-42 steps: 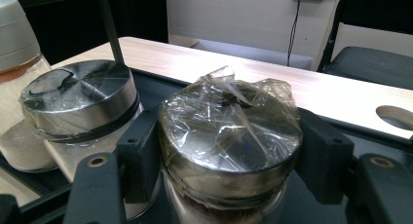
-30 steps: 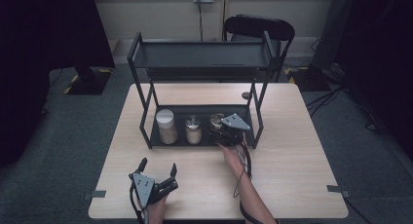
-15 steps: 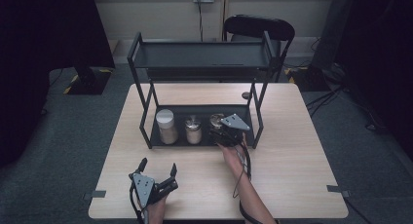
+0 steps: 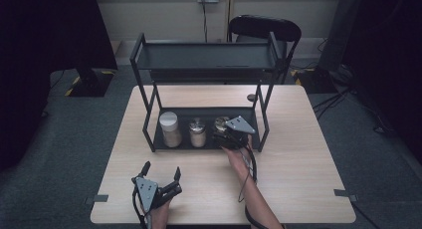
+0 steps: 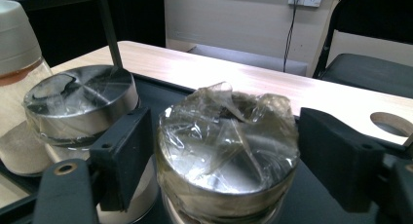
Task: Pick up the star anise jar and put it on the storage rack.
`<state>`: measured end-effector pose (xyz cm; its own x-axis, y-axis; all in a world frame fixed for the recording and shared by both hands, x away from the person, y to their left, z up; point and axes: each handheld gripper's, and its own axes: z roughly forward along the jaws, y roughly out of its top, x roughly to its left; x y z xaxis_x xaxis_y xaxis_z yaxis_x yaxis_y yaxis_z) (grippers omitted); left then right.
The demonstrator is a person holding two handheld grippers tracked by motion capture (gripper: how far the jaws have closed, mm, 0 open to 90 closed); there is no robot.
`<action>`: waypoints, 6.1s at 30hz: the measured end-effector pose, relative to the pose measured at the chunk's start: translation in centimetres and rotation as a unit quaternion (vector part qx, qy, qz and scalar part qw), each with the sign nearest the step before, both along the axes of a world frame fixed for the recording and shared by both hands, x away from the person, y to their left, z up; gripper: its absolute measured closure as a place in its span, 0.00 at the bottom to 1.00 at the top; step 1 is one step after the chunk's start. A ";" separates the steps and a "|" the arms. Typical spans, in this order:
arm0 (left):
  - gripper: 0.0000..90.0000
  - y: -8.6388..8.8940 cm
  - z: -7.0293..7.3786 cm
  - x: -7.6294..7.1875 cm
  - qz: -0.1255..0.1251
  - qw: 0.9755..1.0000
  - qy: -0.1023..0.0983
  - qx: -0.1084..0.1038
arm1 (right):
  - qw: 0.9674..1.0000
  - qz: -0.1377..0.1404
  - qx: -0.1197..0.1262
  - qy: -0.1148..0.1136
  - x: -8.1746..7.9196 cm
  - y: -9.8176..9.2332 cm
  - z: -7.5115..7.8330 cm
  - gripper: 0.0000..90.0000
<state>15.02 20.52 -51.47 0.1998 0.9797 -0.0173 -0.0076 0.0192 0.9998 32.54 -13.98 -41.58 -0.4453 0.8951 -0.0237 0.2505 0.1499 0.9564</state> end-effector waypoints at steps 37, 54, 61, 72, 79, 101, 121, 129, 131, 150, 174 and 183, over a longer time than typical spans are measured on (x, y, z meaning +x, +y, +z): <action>0.00 0.0 0.0 0.0 -0.001 1.000 0.000 0.001 | 0.999 -0.024 0.003 -0.035 -1.4 0.3 -0.3 0.01; 0.00 0.0 0.0 0.0 -0.001 1.000 0.001 0.001 | 0.999 -0.020 0.013 -0.046 -2.2 -0.1 0.0 0.01; 0.00 0.0 0.0 0.0 0.000 1.000 0.000 0.002 | 0.999 -0.019 0.014 -0.049 -2.6 -0.2 -0.1 0.01; 0.00 0.0 0.0 0.0 0.000 1.000 0.000 0.002 | 0.998 -0.018 0.018 -0.051 -3.1 -0.5 0.1 0.00; 0.00 0.0 0.0 0.0 0.000 1.000 -0.001 0.002 | 0.998 -0.016 0.020 -0.049 -3.4 -0.7 0.1 0.01; 0.00 -0.1 0.0 0.0 0.001 1.000 0.000 0.002 | 0.998 -0.016 0.022 -0.061 -4.4 -0.9 0.5 0.01; 0.00 -0.1 0.0 0.0 0.002 1.000 -0.001 0.003 | 0.997 -0.018 0.037 -0.072 -6.1 -2.0 0.2 0.01; 0.00 -0.1 0.0 0.0 0.002 1.000 -0.001 0.002 | 0.996 -0.019 0.040 -0.079 -6.7 -2.1 0.1 0.01; 0.00 -0.1 0.0 0.0 0.002 1.000 -0.001 0.002 | 0.996 -0.018 0.040 -0.079 -6.9 -2.1 0.1 0.01; 0.00 -0.1 0.0 0.0 0.001 1.000 0.001 0.002 | 0.995 -0.026 0.039 -0.086 -8.4 -2.5 -0.3 0.01; 0.00 -0.1 0.0 0.0 0.002 1.000 0.000 0.002 | 0.995 -0.034 0.043 -0.087 -10.0 -3.6 -1.3 0.01; 0.00 -0.1 0.0 0.0 0.002 1.000 0.000 0.002 | 0.994 -0.034 0.049 -0.091 -10.8 -3.7 -1.8 0.01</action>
